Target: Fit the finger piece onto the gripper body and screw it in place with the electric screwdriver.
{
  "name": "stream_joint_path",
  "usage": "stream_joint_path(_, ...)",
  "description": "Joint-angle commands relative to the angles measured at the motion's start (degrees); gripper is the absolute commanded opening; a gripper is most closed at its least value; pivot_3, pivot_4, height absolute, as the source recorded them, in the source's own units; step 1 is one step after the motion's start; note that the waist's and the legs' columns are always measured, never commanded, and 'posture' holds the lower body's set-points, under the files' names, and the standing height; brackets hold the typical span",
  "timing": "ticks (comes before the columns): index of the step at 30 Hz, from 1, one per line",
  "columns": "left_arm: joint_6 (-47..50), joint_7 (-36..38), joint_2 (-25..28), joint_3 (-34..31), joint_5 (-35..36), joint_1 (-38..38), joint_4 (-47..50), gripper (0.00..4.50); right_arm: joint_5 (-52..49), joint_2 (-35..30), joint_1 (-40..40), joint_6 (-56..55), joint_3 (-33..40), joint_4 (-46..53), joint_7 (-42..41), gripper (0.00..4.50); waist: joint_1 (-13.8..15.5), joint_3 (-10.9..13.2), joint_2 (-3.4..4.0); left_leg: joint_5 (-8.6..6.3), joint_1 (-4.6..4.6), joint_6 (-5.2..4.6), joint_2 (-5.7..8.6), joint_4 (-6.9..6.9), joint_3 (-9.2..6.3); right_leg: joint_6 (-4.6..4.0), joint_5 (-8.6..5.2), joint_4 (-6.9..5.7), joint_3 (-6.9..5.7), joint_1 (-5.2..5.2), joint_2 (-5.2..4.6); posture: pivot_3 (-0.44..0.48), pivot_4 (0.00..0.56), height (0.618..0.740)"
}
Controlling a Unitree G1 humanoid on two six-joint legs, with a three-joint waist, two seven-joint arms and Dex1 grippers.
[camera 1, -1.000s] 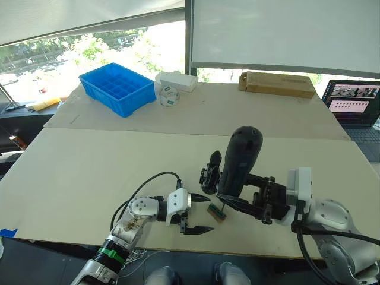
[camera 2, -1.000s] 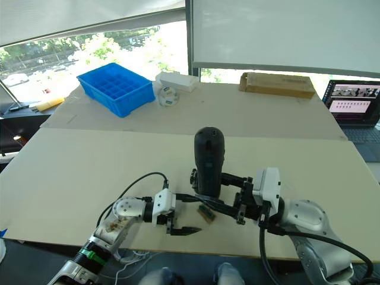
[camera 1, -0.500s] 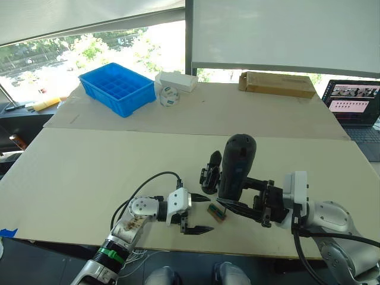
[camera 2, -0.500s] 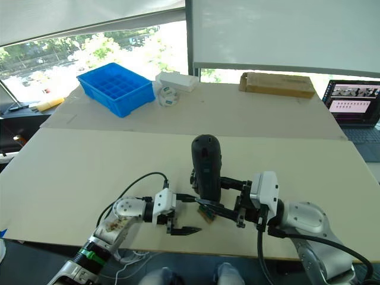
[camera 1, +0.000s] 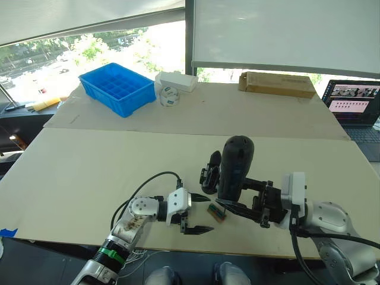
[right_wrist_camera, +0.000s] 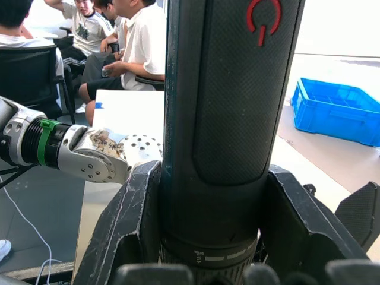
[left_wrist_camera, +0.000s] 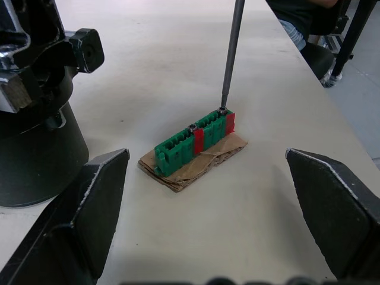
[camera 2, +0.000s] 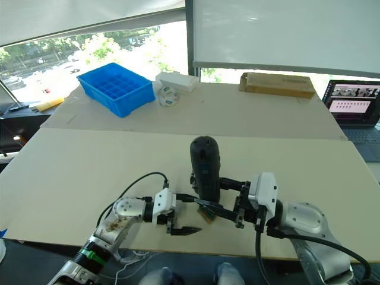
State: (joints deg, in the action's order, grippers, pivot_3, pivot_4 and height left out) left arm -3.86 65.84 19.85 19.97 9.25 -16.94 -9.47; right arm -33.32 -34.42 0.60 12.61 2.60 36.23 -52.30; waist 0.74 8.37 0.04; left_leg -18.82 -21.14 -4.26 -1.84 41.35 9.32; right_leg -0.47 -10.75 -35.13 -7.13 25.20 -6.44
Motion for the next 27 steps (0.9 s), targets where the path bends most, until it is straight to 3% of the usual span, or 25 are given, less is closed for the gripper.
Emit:
stream_joint_path(1,0.63,-0.05,0.34,1.14,-1.04,1.73,-2.57,4.5,-0.83,0.31,-1.1,-2.19,0.58,1.53,-0.36,1.9,0.0,0.0,0.0,0.0,0.0,0.0,0.0,0.0,0.0,0.0,0.0,0.0,0.0,0.0,0.0,0.0,0.15,0.74)
stream_joint_path(27,1.17,-0.1,0.49,1.12,-0.88,1.91,-1.72,4.5,0.76,1.44,-1.34,-2.62,-0.47,0.49,-0.6,1.9,-0.03,0.0,0.01,0.0,0.01,0.0,0.0,0.0,0.0,0.0,0.0,-0.01,-0.01,-0.01,0.02,0.0,0.15,0.74)
